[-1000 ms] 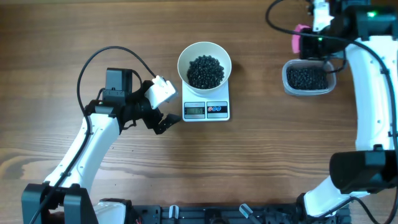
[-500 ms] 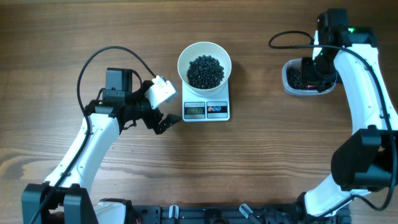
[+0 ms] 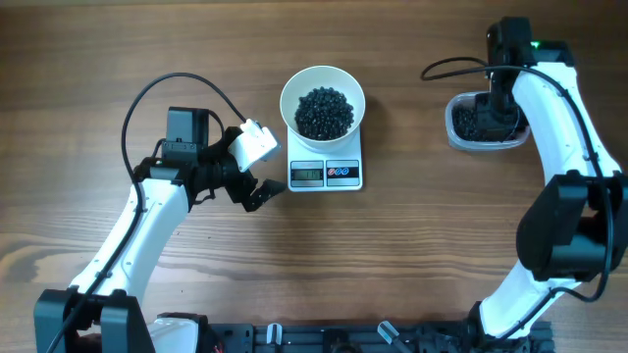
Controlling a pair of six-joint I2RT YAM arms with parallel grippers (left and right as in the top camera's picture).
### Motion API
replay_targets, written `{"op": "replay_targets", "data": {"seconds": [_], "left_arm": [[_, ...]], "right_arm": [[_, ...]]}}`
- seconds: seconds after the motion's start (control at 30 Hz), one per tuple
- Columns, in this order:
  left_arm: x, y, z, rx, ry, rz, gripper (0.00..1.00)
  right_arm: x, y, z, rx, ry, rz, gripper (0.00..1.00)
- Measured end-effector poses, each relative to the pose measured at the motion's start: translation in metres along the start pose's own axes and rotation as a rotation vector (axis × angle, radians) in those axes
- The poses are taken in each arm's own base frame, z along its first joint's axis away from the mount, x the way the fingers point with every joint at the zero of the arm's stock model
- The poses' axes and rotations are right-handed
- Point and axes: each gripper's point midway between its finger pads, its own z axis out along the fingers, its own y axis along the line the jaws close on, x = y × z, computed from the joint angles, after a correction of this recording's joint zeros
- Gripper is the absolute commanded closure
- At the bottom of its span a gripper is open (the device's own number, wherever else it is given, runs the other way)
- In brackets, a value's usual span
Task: Scoop item into bowl and weigh 150g on scale
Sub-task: 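Dip the pink scoop into the beans and lift a small amount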
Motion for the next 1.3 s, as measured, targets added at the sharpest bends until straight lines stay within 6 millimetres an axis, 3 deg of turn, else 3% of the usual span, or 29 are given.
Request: {"op": "replay_targets", "data": {"seconds": [0.2, 0.57, 0.97, 1.3], "left_arm": [[0.000, 0.000, 0.000, 0.000, 0.000, 0.000, 0.00], [0.000, 0.000, 0.000, 0.000, 0.000, 0.000, 0.00], [0.000, 0.000, 0.000, 0.000, 0.000, 0.000, 0.00], [0.000, 0.000, 0.000, 0.000, 0.000, 0.000, 0.00]], "right_arm": [[0.004, 0.028, 0.010, -0.152, 0.040, -0.057, 0.96], [0.008, 0.047, 0.008, -0.298, 0.057, -0.060, 0.96], [0.009, 0.037, 0.010, -0.485, 0.065, 0.071, 0.96], [0.010, 0.014, 0.010, -0.678, 0.056, 0.225, 0.96]]}}
